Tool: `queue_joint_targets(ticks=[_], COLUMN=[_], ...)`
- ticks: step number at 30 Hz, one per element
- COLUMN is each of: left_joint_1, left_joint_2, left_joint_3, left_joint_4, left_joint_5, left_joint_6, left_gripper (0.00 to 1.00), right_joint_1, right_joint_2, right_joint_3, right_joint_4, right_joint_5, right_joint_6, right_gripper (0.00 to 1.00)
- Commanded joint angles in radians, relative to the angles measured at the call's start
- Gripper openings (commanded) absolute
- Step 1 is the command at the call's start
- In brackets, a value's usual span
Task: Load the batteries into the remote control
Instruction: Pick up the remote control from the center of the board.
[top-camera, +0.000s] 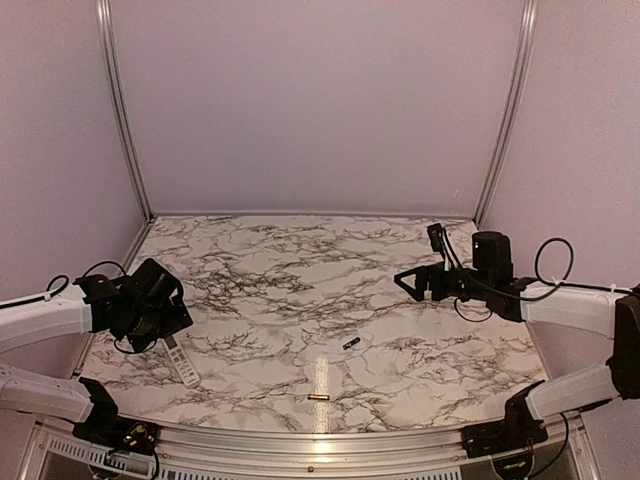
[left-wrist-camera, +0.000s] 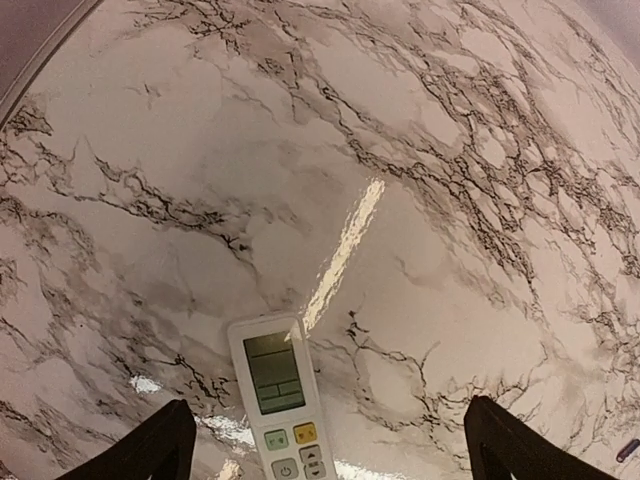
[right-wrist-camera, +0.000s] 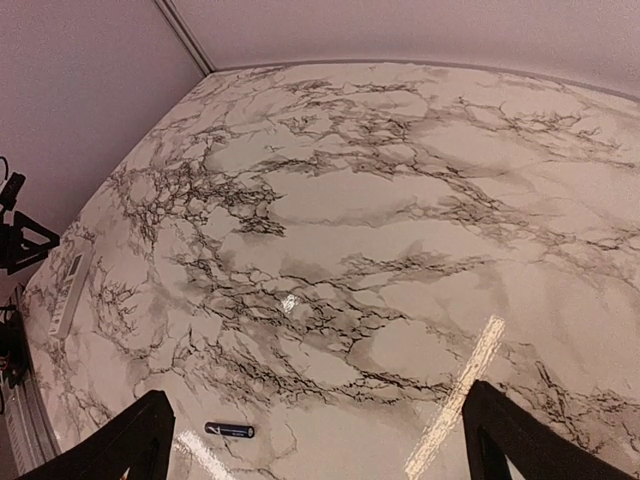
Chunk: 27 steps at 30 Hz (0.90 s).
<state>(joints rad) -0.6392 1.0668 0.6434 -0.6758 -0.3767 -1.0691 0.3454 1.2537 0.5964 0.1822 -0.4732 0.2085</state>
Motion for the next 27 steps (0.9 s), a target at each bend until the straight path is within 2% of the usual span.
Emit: queue_joint_targets(ticks=[1, 9, 15, 27], left_joint_1=[-0.021, -0.028, -0.031, -0.068], left_joint_2=[0.054, 0.121, 0.171, 0.248], left_joint_3=[-0.028, -0.026, -0.048, -0.088], left_joint_4=[-0.047, -0.020, 0.005, 0.094], left_joint_5=[-0.027, -0.025, 0.013, 0.059], left_joint_6=[-0.088, -0.072, -0.092, -0.101], left_gripper=[0.96, 0.88, 0.86, 0.71], right_joint_1=[0.016, 0.015, 0.016, 0.016], right_joint_2=[-0.023, -0.042, -0.040, -0.036], right_joint_3=[-0.008, -0.021, -0.023, -0.021], right_joint_4=[0.008, -0.006, -0.004, 0.007], right_joint_5=[-0.013, -0.004, -0.008, -0.012], right_joint_6=[-0.005, -0.017, -0.011, -0.006], right_gripper=[0.99, 0.99, 0.99, 0.99])
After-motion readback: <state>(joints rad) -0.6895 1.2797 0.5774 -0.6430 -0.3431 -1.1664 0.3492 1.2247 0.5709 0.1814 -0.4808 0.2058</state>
